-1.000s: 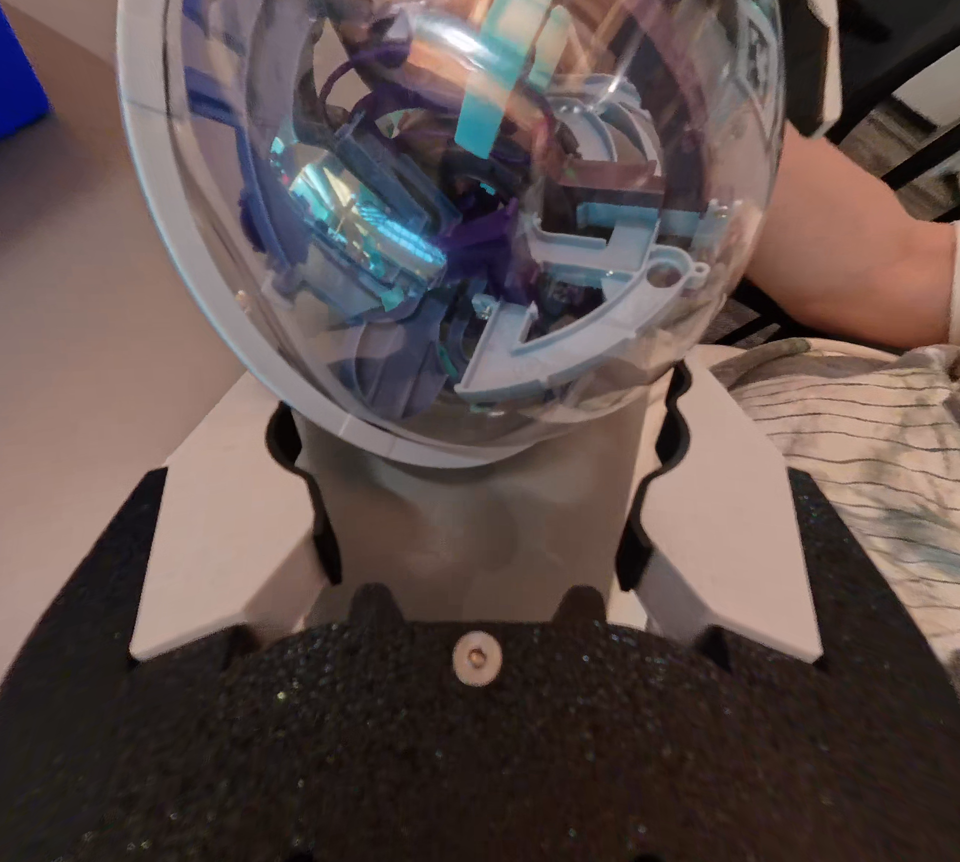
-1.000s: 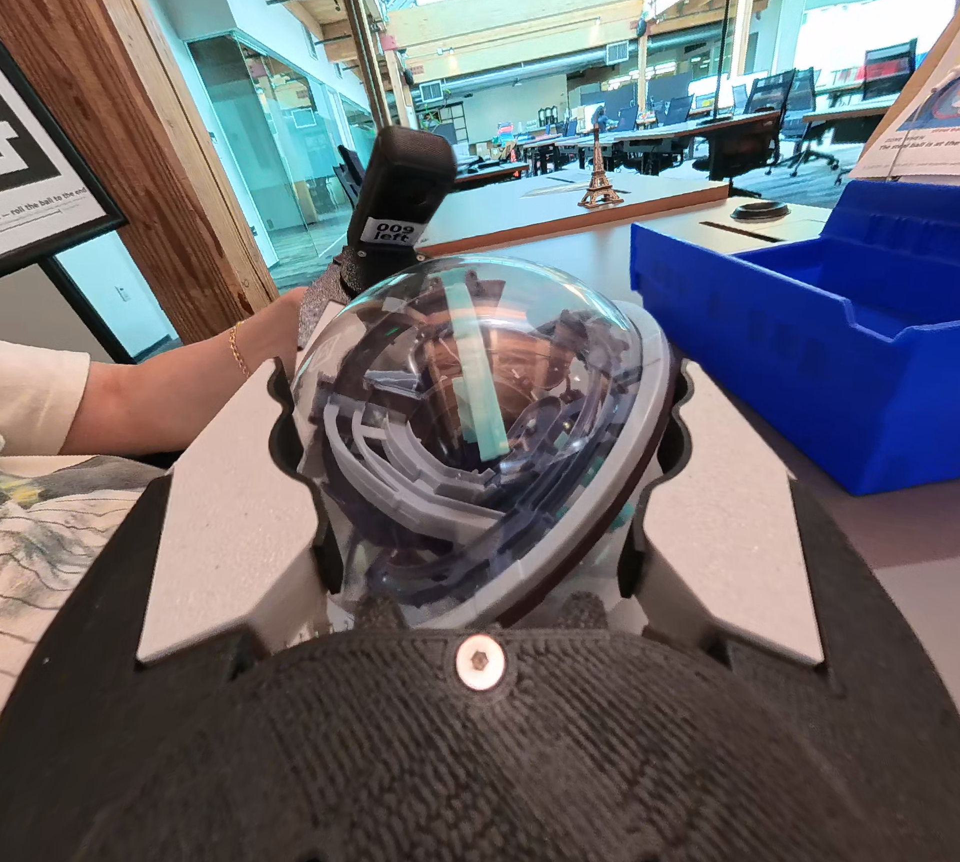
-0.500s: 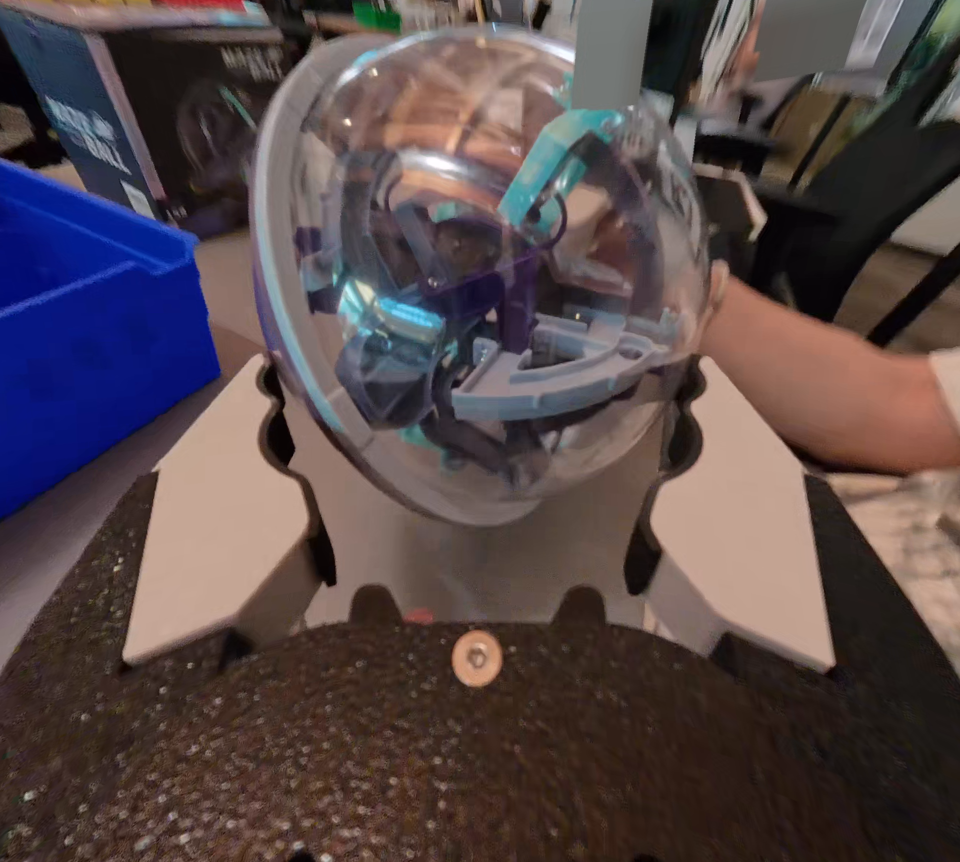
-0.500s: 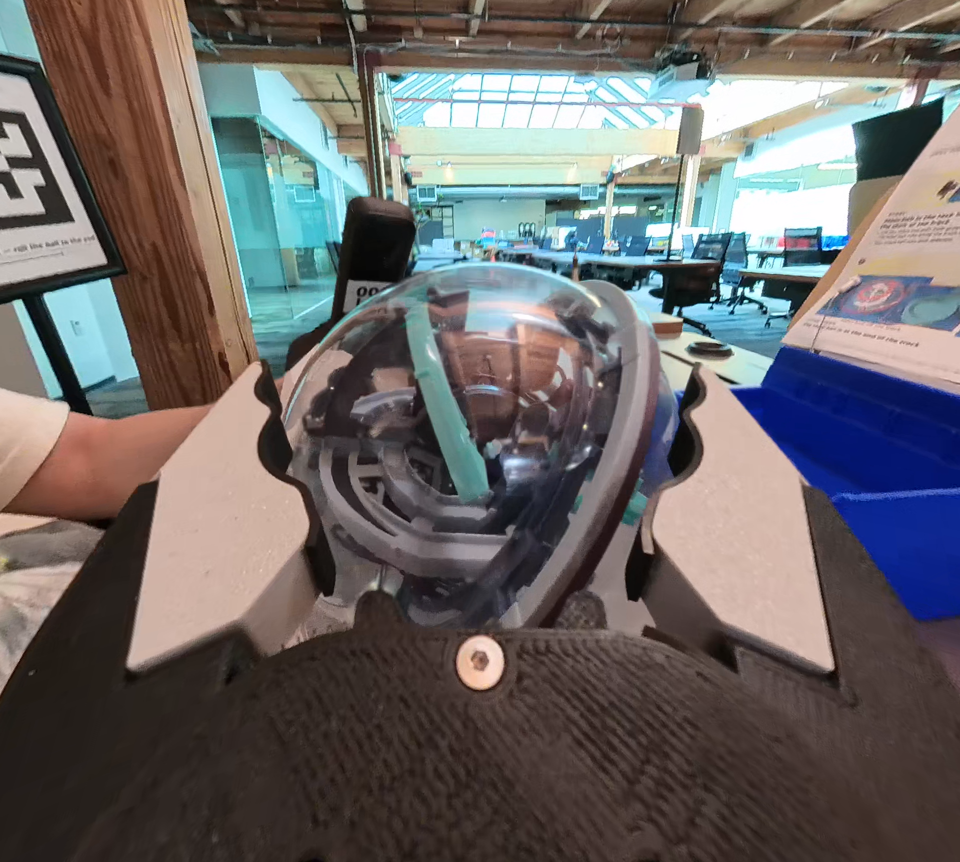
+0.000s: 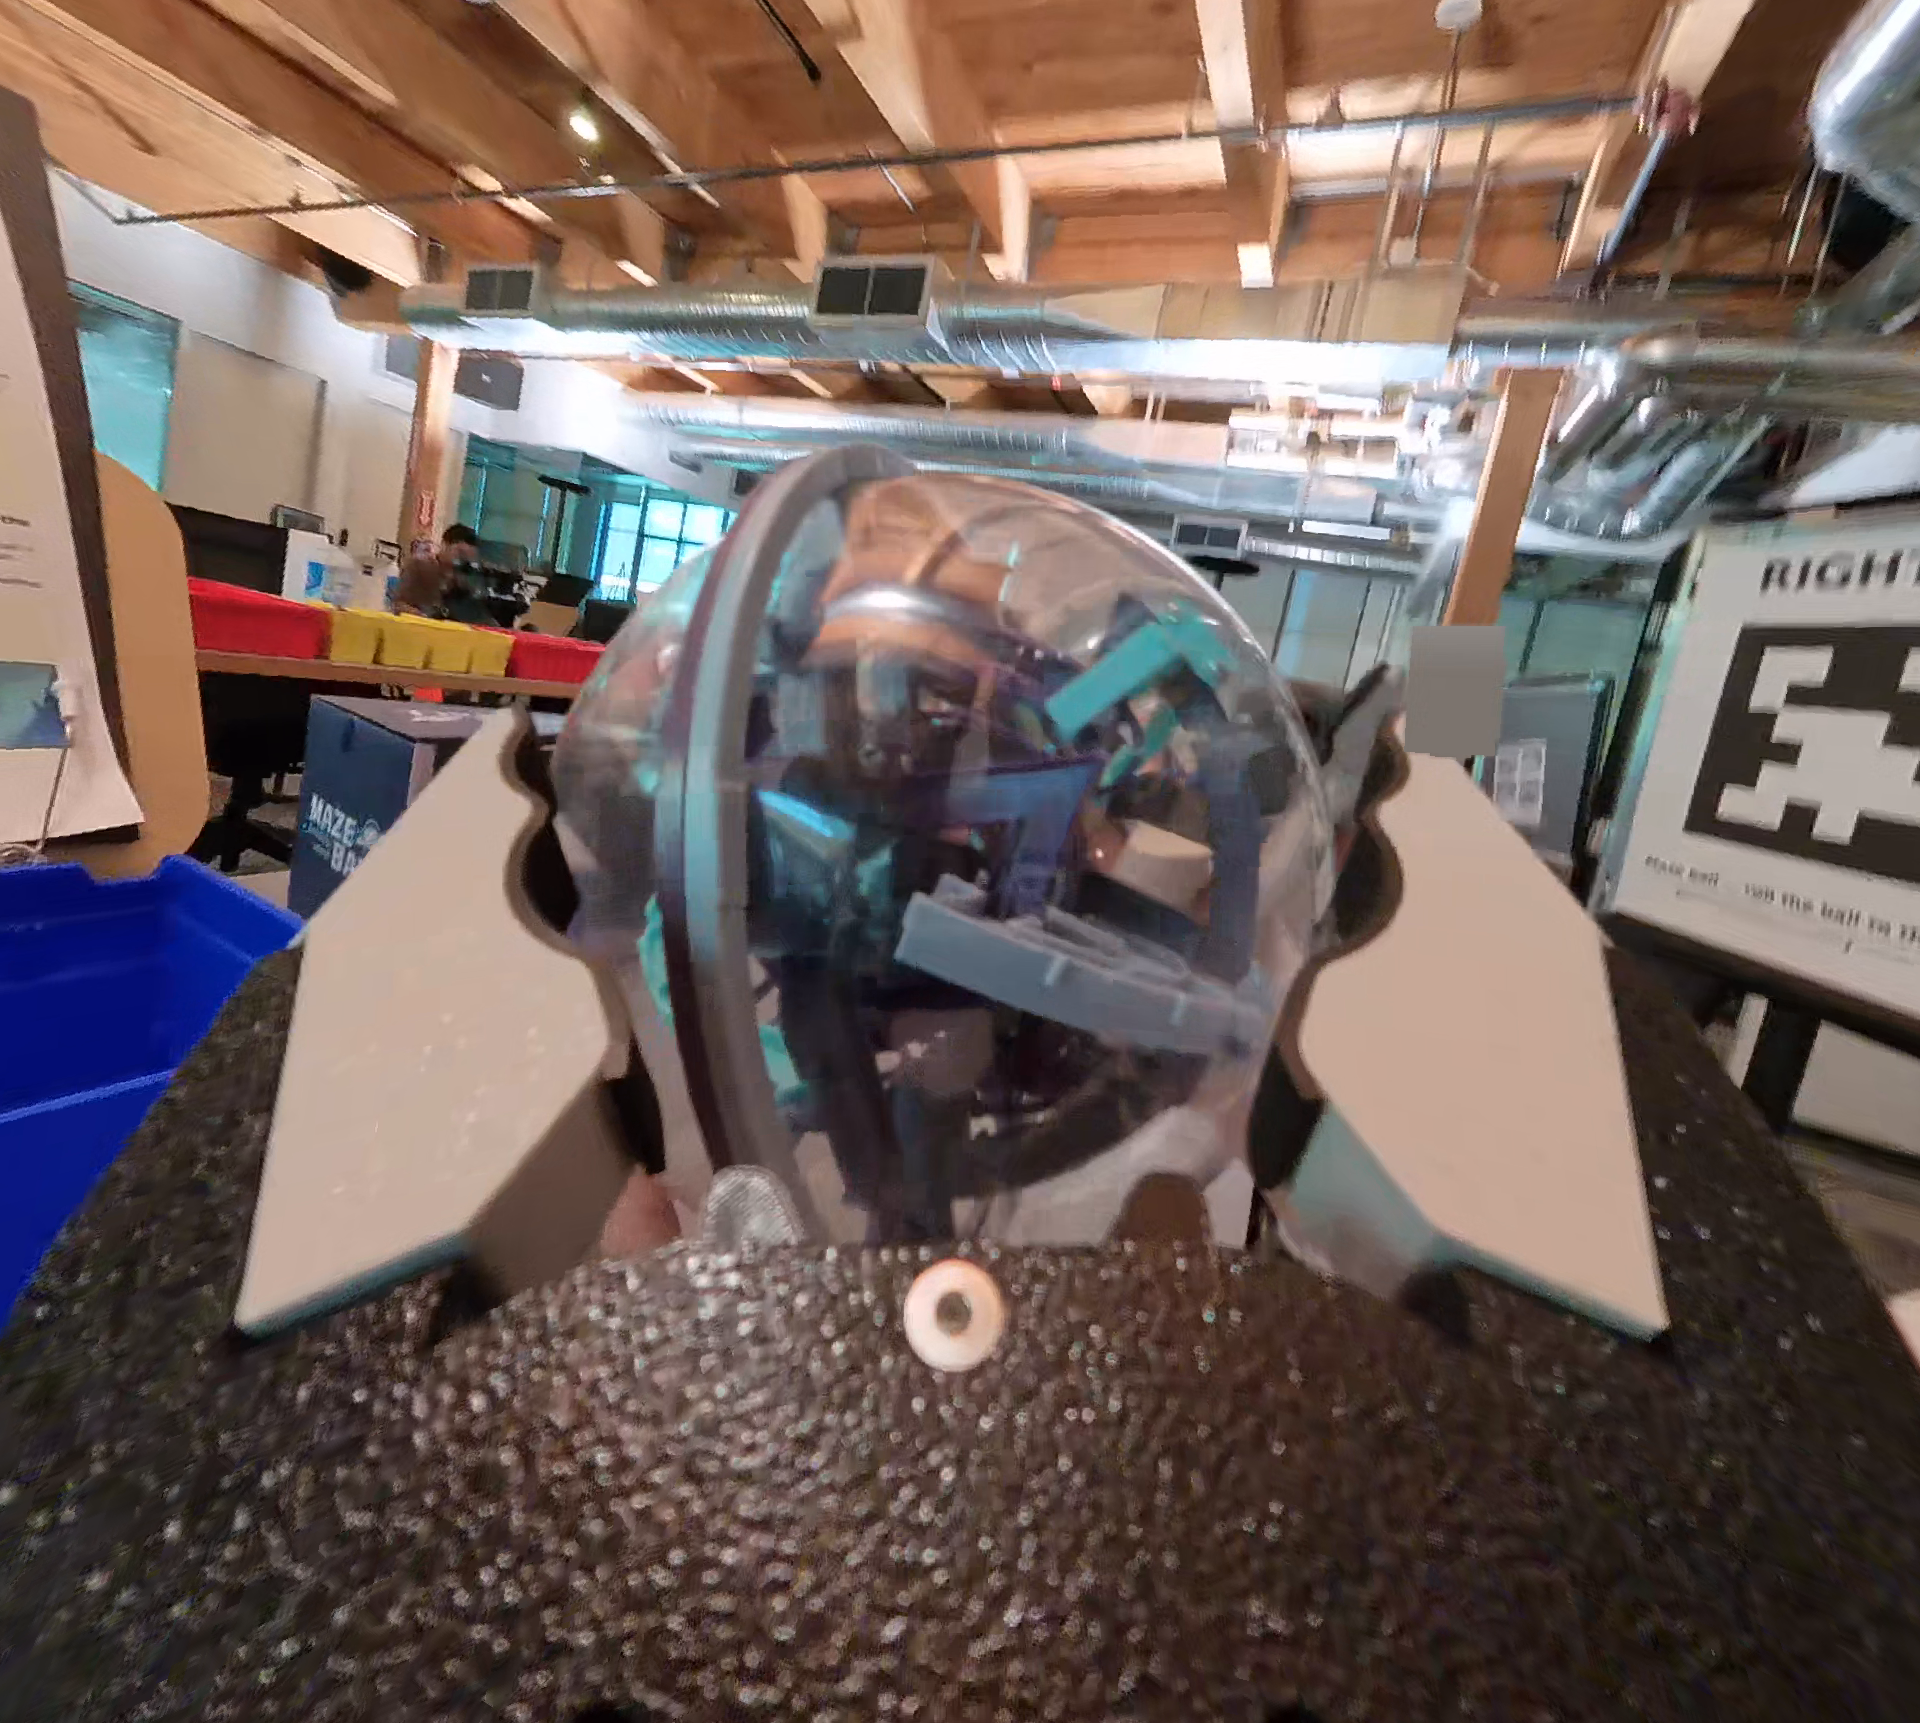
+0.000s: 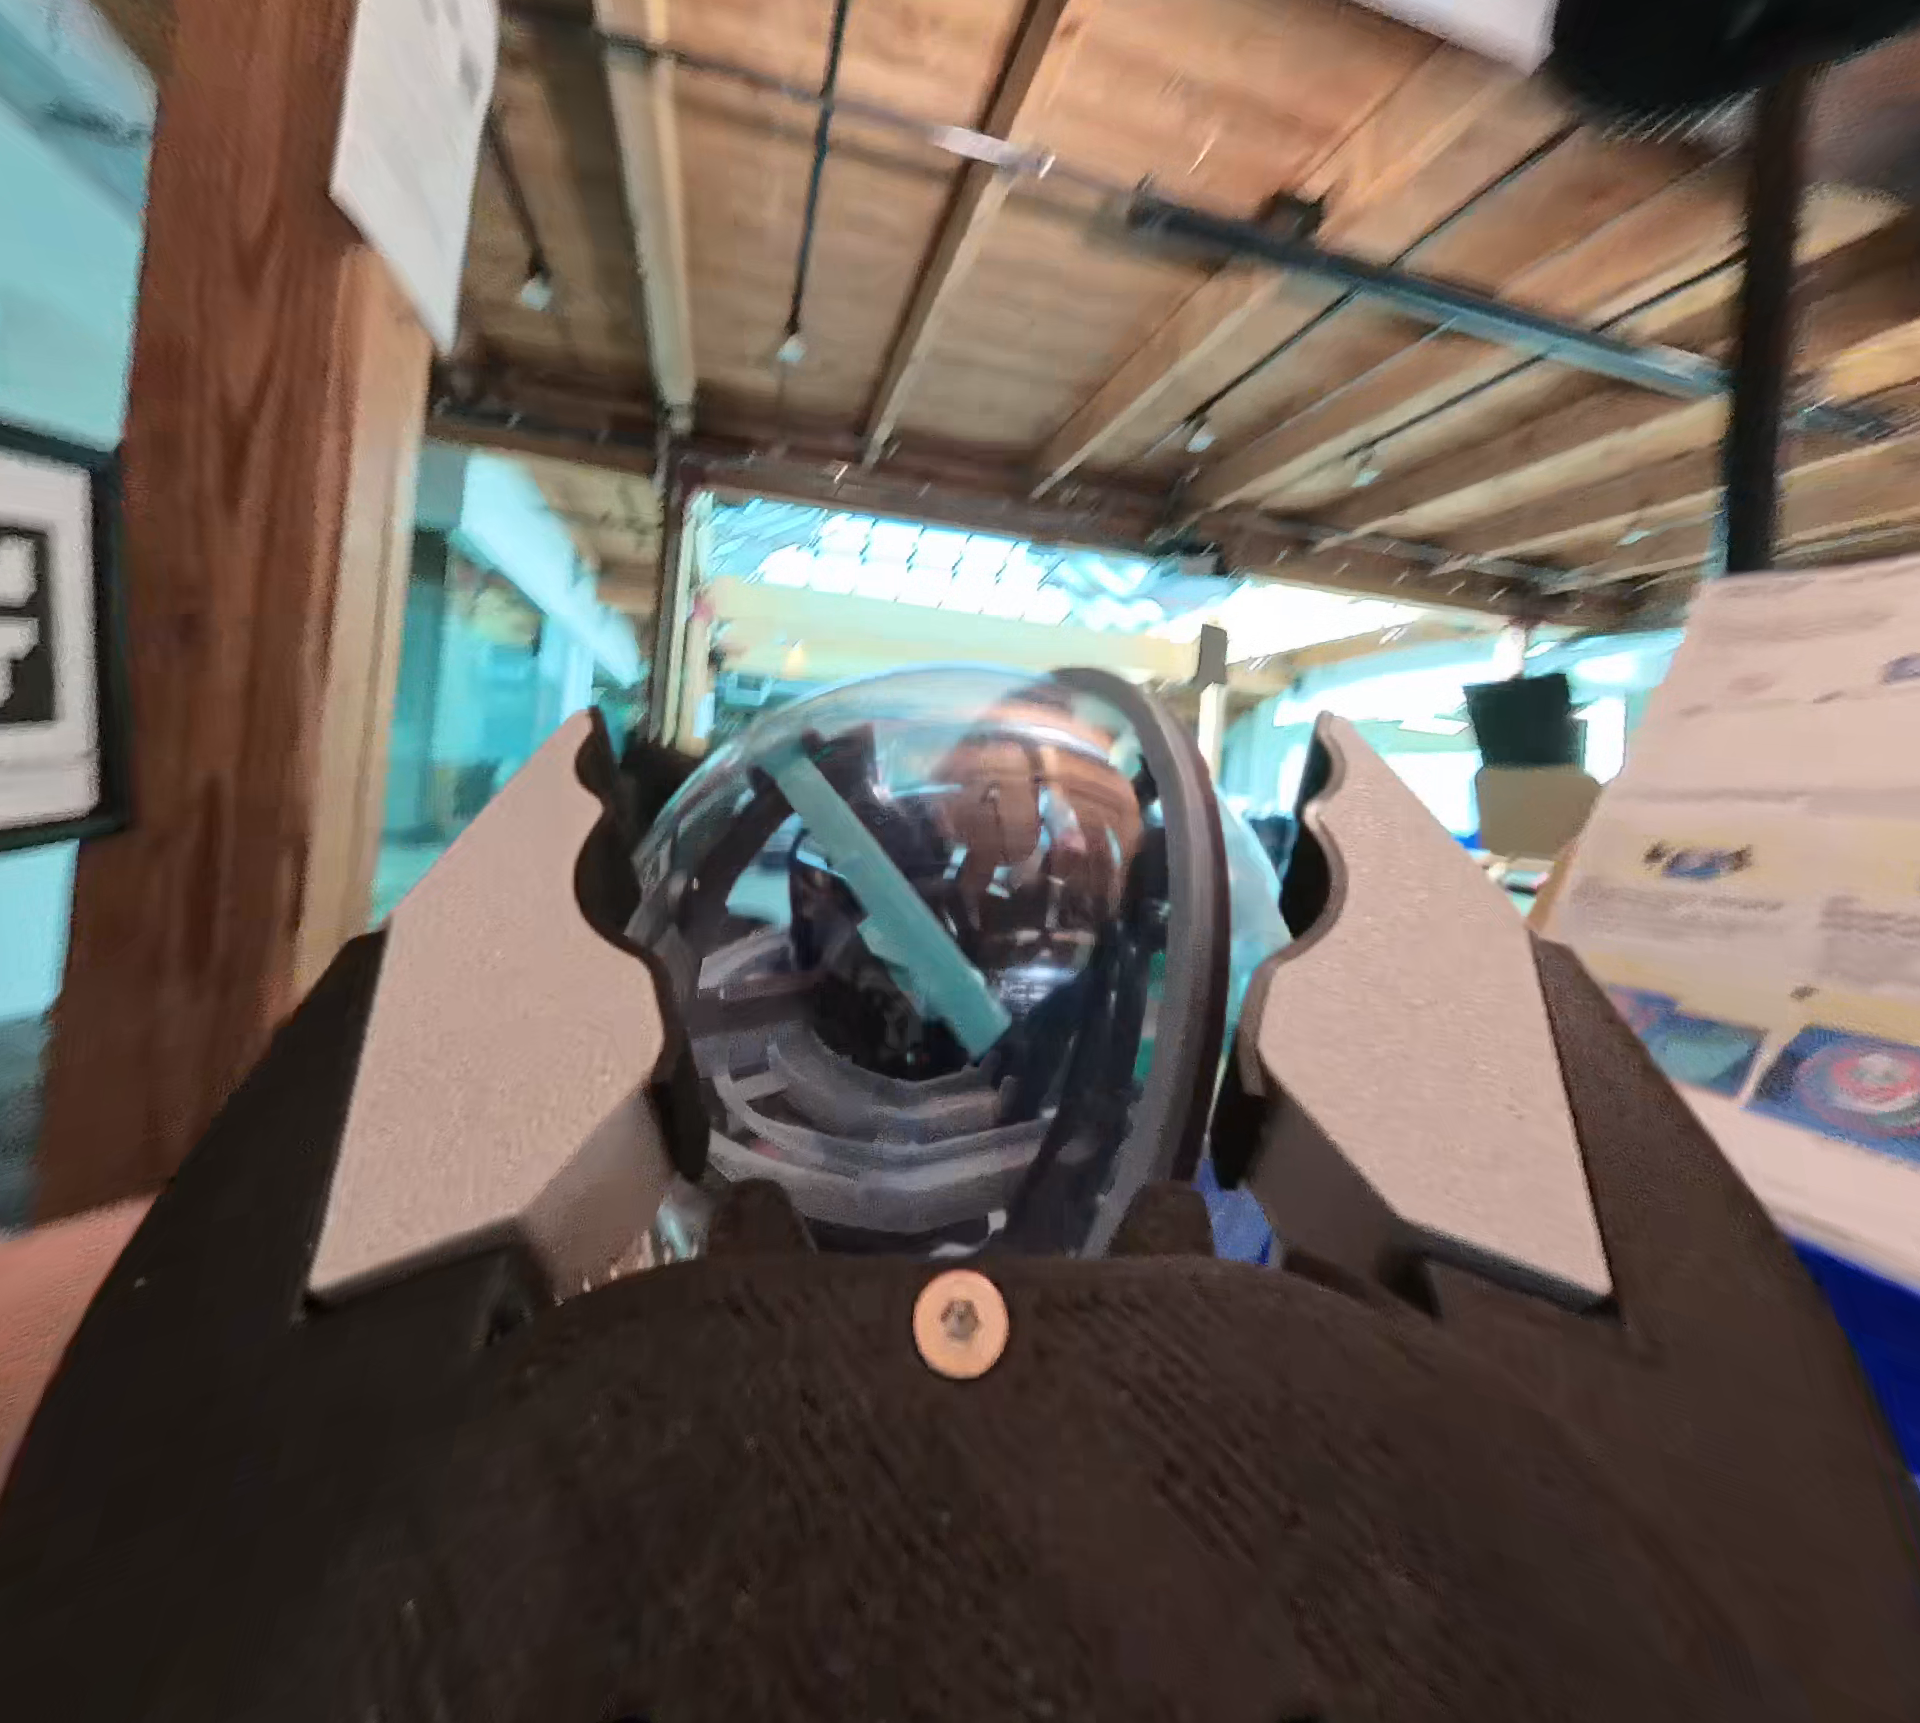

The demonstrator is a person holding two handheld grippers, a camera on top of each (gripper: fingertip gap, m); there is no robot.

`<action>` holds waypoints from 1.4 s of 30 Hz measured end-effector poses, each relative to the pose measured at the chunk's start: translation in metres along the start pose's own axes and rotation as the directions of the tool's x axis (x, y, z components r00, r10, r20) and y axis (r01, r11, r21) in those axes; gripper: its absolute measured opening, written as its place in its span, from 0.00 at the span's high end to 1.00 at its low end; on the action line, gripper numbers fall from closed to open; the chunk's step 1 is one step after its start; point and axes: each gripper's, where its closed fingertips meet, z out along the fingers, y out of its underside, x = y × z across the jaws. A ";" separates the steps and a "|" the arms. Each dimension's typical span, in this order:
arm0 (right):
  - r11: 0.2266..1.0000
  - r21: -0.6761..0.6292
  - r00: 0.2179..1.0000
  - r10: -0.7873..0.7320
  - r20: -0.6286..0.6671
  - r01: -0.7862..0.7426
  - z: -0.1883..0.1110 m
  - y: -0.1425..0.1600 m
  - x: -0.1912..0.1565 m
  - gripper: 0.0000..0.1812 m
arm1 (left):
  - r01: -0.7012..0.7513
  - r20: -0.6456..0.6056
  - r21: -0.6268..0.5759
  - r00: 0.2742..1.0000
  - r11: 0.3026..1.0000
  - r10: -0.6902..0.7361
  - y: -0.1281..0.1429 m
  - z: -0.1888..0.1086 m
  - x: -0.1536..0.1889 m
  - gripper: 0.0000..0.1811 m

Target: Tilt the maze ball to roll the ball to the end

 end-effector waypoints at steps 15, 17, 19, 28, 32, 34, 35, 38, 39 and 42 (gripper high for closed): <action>0.977 0.209 0.997 -0.062 0.041 0.052 -0.002 -0.051 -0.031 0.45 | -0.088 0.006 0.149 0.996 0.985 0.088 -0.028 0.001 0.031 0.19; 0.974 0.209 0.994 -0.096 0.051 0.084 0.000 -0.052 -0.038 0.45 | -0.129 -0.008 0.155 0.991 0.980 0.132 -0.028 0.001 0.035 0.17; 0.971 0.207 0.989 -0.134 0.067 0.117 0.002 -0.052 -0.046 0.43 | -0.161 -0.033 0.159 0.985 0.974 0.168 -0.029 0.001 0.040 0.16; 0.958 0.252 0.980 -0.168 0.104 0.138 0.002 -0.058 -0.062 0.41 | -0.168 -0.105 0.191 0.976 0.967 0.191 -0.051 -0.007 0.056 0.19; 0.965 0.242 0.987 -0.129 0.094 0.103 0.004 -0.052 -0.055 0.41 | -0.164 -0.062 0.136 0.983 0.977 0.174 -0.048 -0.005 0.050 0.18; 0.965 0.249 0.990 -0.111 0.087 0.086 0.003 -0.053 -0.052 0.41 | -0.160 -0.059 0.128 0.984 0.979 0.169 -0.047 -0.004 0.048 0.18; 0.964 0.253 0.991 -0.106 0.087 0.081 0.003 -0.053 -0.052 0.41 | -0.160 -0.061 0.130 0.984 0.979 0.168 -0.047 -0.005 0.049 0.19; 0.963 0.260 0.991 -0.097 0.088 0.072 0.002 -0.055 -0.051 0.42 | -0.155 -0.067 0.136 0.984 0.979 0.165 -0.048 -0.005 0.049 0.20; 0.963 0.261 0.991 -0.100 0.088 0.074 0.002 -0.056 -0.052 0.42 | -0.154 -0.068 0.139 0.984 0.978 0.164 -0.049 -0.005 0.050 0.20; 0.961 0.263 0.990 -0.111 0.085 0.085 0.002 -0.059 -0.054 0.42 | -0.137 -0.081 0.168 0.985 0.976 0.153 -0.051 -0.006 0.051 0.20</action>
